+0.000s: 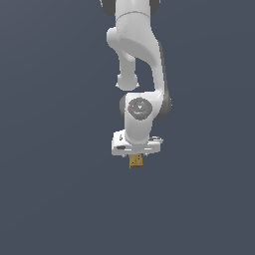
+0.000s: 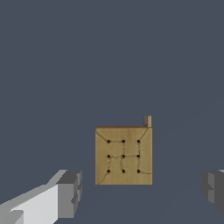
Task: Pick up the object and move it to a goal position.
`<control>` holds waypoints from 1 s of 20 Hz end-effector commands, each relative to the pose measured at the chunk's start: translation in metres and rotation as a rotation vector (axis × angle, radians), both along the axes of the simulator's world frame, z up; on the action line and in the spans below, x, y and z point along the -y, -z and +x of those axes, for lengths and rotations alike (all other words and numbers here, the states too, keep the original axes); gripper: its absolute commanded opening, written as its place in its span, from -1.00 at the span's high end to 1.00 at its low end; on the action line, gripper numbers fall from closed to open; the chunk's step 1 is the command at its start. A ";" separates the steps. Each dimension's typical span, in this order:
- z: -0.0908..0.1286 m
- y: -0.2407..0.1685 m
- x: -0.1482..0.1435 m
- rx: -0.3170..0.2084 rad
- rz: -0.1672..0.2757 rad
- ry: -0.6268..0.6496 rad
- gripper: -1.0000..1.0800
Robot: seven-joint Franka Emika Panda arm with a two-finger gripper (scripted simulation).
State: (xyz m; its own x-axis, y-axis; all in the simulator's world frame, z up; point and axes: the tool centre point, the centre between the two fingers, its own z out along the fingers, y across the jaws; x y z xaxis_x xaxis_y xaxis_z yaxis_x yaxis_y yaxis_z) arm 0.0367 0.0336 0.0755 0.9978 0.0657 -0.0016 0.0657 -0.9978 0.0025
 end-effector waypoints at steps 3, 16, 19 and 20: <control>0.003 0.012 -0.005 0.001 0.002 -0.006 -0.92; 0.003 0.042 -0.006 0.001 0.002 -0.007 -0.92; 0.002 0.056 -0.006 0.001 0.003 -0.007 -0.92; 0.002 0.059 -0.006 0.001 0.003 -0.007 -0.92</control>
